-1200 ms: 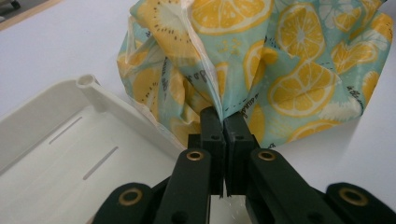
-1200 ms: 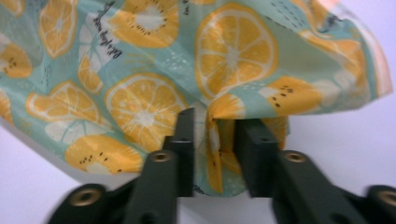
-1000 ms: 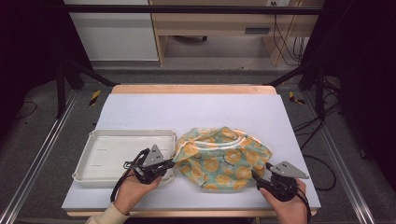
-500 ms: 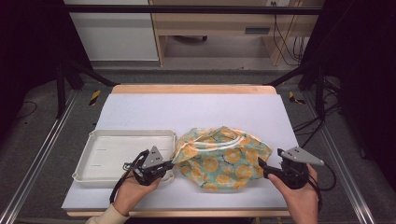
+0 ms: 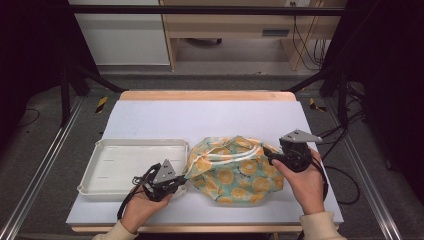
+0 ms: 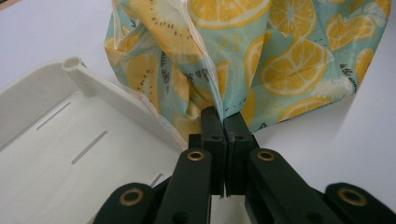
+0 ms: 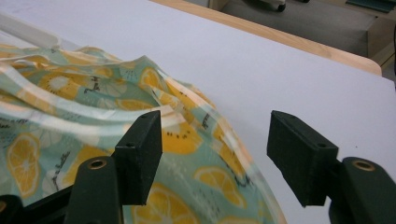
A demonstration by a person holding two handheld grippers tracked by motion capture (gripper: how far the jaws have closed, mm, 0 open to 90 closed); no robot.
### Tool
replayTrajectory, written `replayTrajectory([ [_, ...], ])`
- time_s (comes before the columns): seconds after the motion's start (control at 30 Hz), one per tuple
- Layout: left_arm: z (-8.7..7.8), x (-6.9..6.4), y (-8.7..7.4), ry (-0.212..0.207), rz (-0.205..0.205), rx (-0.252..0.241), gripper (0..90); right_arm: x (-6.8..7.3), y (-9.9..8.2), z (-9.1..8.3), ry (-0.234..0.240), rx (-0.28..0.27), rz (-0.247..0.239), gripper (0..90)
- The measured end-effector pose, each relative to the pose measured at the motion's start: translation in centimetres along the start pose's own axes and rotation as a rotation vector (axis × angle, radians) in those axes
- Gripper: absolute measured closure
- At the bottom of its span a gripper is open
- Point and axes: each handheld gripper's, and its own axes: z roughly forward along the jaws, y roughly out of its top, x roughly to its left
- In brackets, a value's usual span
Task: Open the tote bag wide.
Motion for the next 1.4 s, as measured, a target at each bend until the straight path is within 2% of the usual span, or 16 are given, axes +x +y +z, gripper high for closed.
replayTrajectory([
  [0.43, -0.1, 0.0, 0.0, -0.002, 0.002, 0.003, 89.5, 0.5, 2.9, 4.8, 0.044, 0.099, -0.048, 39.5],
  [0.5, -0.1, 0.1, 0.0, -0.001, 0.002, 0.002, 89.5, 1.1, 3.2, 5.7, 0.061, 0.118, -0.074, 39.1],
  [0.53, -0.1, 0.1, 0.0, -0.001, 0.002, 0.002, 89.5, 1.6, 3.5, 6.7, 0.070, 0.152, -0.099, 39.1],
  [0.57, -0.1, 0.1, 0.0, -0.001, 0.002, 0.001, 89.5, 1.6, 3.5, 6.7, 0.070, 0.152, -0.099, 39.1],
  [0.6, -0.2, 0.1, 0.0, 0.001, 0.003, 0.001, 89.5, 1.9, 3.6, 7.5, 0.060, 0.184, -0.117, 41.9],
  [0.63, -0.2, 0.1, 0.0, 0.001, 0.003, -0.001, 89.5, 1.9, 3.6, 7.5, 0.060, 0.184, -0.117, 41.9],
  [0.67, -0.2, 0.1, 0.0, -0.001, 0.002, -0.003, 89.6, 1.9, 3.5, 8.1, 0.064, 0.202, -0.122, 50.9],
  [0.7, -0.2, 0.1, 0.0, -0.001, 0.002, -0.003, 89.6, 2.0, 3.5, 8.4, 0.063, 0.216, -0.126, 55.0],
  [0.73, -0.2, 0.1, 0.0, -0.001, 0.002, -0.002, 89.6, 2.0, 3.4, 8.5, 0.061, 0.231, -0.131, 65.6],
  [0.77, -0.2, 0.1, 0.0, -0.001, 0.002, -0.002, 89.6, 2.0, 3.4, 8.5, 0.061, 0.231, -0.131, 65.6],
  [0.87, -0.3, 0.2, 0.1, -0.002, -0.002, -0.006, 89.6, 2.0, 3.4, 8.3, 0.064, 0.215, -0.134, 87.7],
  [1.13, -0.3, 0.2, 0.1, 0.003, -0.003, -0.007, 89.5, 1.9, 3.6, 6.9, 0.058, 0.164, -0.134, 90.0],
  [1.23, -0.4, 0.2, 0.1, 0.007, -0.007, -0.011, 89.5, 2.0, 3.6, 6.0, 0.066, 0.125, -0.137, 90.0],
  [1.33, -0.4, 0.3, 0.1, 0.011, -0.013, -0.018, 89.4, 2.5, 3.3, 3.9, 0.091, 0.044, -0.142, 90.0],
  [1.37, -0.4, 0.3, 0.1, 0.011, -0.013, -0.018, 89.4, 2.5, 3.3, 3.9, 0.091, 0.044, -0.142, 90.0],
  [1.4, -0.5, 0.3, 0.1, 0.013, -0.014, -0.020, 89.4, 2.8, 3.1, 2.7, 0.092, 0.016, -0.147, 90.0],
])
